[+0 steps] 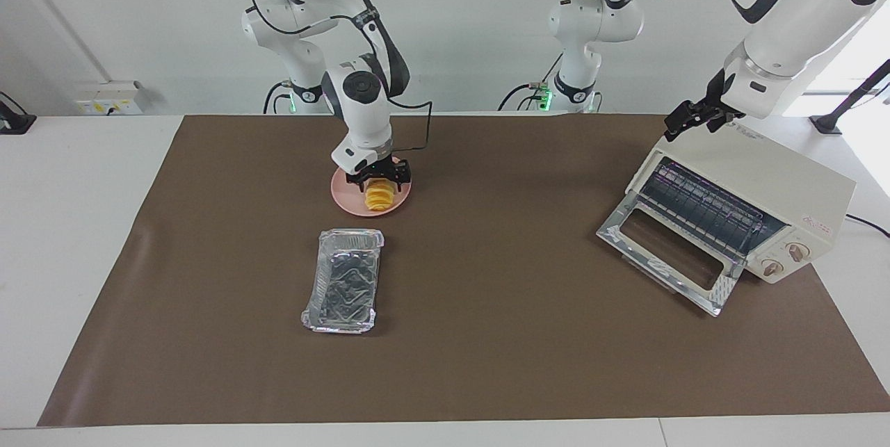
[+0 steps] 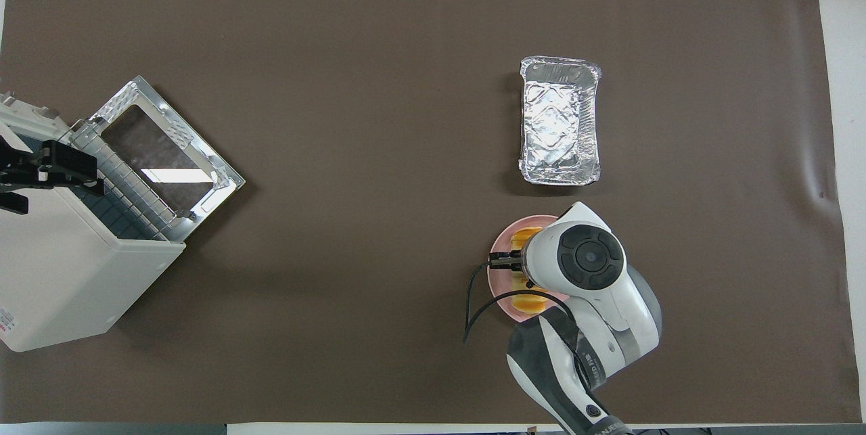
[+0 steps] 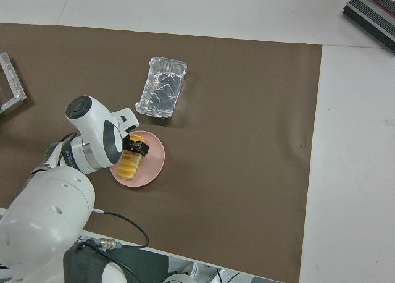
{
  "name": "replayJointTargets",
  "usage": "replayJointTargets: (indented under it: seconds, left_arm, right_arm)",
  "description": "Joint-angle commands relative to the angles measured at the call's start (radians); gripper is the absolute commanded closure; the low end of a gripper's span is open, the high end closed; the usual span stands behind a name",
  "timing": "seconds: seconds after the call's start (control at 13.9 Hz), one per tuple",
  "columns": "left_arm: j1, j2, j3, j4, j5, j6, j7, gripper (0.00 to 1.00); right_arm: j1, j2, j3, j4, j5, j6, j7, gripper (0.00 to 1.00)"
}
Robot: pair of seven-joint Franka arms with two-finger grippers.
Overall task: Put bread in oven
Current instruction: 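Grasp the bread slices on the pink plate with the right gripper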
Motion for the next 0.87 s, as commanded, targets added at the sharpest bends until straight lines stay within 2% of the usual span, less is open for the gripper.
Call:
replayJointTargets:
  seconds: [0.0, 0.07, 0.29, 0.43, 0.65, 0.79]
  left_arm:
    - [0.004, -0.013, -0.004, -0.009, 0.016, 0.010, 0.005, 0.00]
    - [0.004, -0.014, -0.004, -0.009, 0.016, 0.010, 0.005, 0.00]
    - [0.004, -0.013, -0.004, -0.009, 0.016, 0.010, 0.006, 0.00]
    - [0.004, -0.013, -0.004, -0.009, 0.016, 0.010, 0.005, 0.00]
    - [0.004, -0.013, -0.004, -0.009, 0.016, 0.010, 0.006, 0.00]
    - [0.004, -0.014, -0.004, -0.009, 0.016, 0.010, 0.006, 0.00]
  right_arm:
    - [-0.009, 0.000, -0.001, 0.002, 0.005, 0.013, -0.018, 0.78]
    - [-0.009, 0.003, -0.001, 0.006, 0.005, 0.009, -0.014, 1.00]
    - [-0.009, 0.006, -0.001, 0.026, 0.005, -0.010, -0.015, 1.00]
    - [-0.013, 0.006, -0.001, 0.083, 0.005, -0.078, -0.017, 1.00]
    - [-0.042, 0.018, -0.001, 0.267, 0.005, -0.284, -0.023, 1.00]
    - [-0.081, 0.072, -0.001, 0.423, 0.005, -0.379, -0.064, 1.00]
